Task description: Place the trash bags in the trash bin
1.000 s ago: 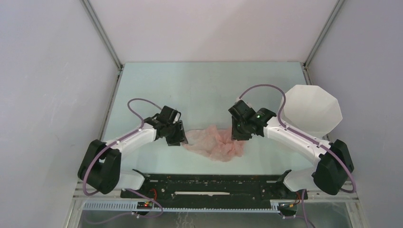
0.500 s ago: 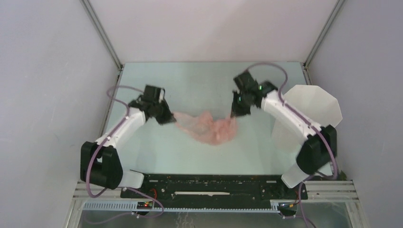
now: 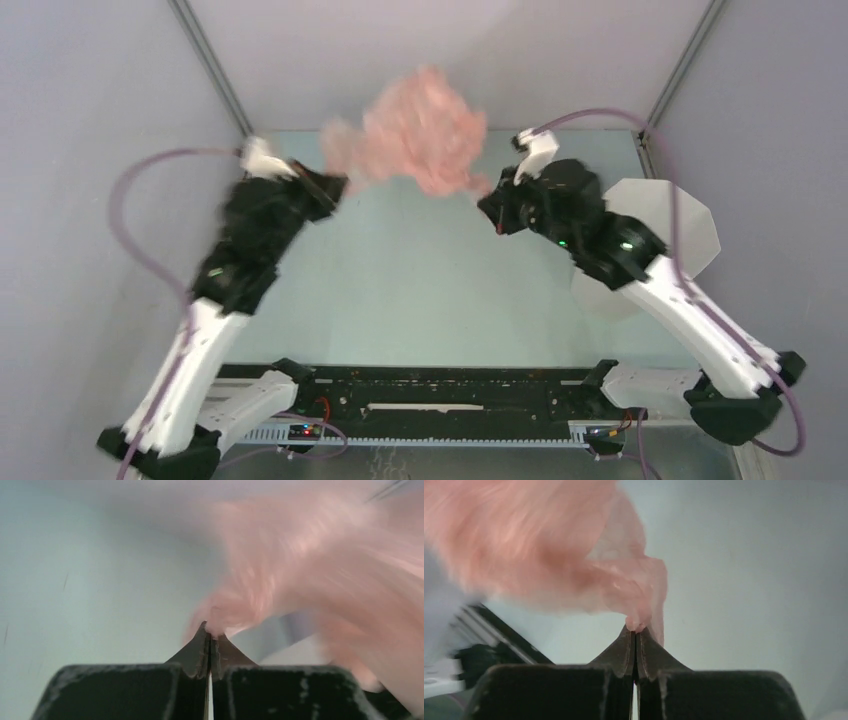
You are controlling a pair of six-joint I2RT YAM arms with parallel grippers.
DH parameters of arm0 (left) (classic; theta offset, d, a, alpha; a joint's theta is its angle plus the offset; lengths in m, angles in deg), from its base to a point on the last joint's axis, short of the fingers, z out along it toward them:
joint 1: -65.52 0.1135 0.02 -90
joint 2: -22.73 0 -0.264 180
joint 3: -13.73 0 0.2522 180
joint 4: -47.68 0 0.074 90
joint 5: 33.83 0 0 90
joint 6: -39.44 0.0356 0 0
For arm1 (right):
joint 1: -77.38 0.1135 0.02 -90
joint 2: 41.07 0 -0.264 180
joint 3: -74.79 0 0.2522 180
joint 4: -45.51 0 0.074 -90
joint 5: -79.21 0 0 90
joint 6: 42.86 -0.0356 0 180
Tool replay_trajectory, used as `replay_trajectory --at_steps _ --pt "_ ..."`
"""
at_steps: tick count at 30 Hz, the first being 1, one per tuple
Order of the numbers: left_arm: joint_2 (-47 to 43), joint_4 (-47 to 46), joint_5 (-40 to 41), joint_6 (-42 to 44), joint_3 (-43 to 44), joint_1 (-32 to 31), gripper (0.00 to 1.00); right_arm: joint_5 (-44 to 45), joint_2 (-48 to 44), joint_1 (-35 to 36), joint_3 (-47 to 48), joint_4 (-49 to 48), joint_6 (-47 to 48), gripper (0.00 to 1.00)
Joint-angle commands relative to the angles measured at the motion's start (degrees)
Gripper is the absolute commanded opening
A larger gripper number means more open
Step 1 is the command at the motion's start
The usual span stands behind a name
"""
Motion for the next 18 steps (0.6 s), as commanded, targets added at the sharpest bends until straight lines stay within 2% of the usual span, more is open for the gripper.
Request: replay_trajectory --at_steps 1,4,6,7,10,13,15,16,17,18 --pt "7.8 6.7 -9.1 -8.2 -32.1 1.0 0.0 -12.3 12.1 -7.2 -19.9 2.4 -6.2 0.0" --pt "0.7 3.4 -11.7 -10.3 -38.6 0.2 0.0 -17.4 17.2 -6.2 -19.0 7.9 -6.3 0.0" --pt "-2.2 1.6 -10.9 -9.3 -36.2 1.1 0.0 -16.3 16.9 -6.0 -14.8 8.0 -5.5 0.0" --pt "-1.4 1.1 -11.3 -8.1 -31.2 2.4 0.0 -15.9 16.9 -6.7 -10.8 8.4 -4.9 0.0" --pt "7.9 4.8 -14.8 -5.7 -10.1 7.6 0.0 -14.4 20.4 -10.1 12.8 14.5 -3.8 0.0" --pt "19.0 9.8 -17.9 -4.6 20.7 9.0 0.0 -14.7 28.3 -12.9 43.8 23.3 -4.7 0.0" --pt "23.1 10.0 -17.8 -3.6 38.1 7.4 0.0 -14.9 30.0 -12.1 58.8 23.8 -3.8 0.0" --pt "23.6 10.0 -15.2 -1.6 44.0 4.0 0.0 -14.1 28.5 -9.8 60.1 21.1 -2.2 0.0" --pt "23.0 9.7 -11.2 1.9 46.1 0.6 0.0 -11.1 24.9 -7.4 56.6 16.7 0.4 0.0" --pt "21.1 9.0 -6.9 6.8 44.6 -2.3 0.0 -8.8 19.9 -4.4 47.9 10.7 4.0 0.0"
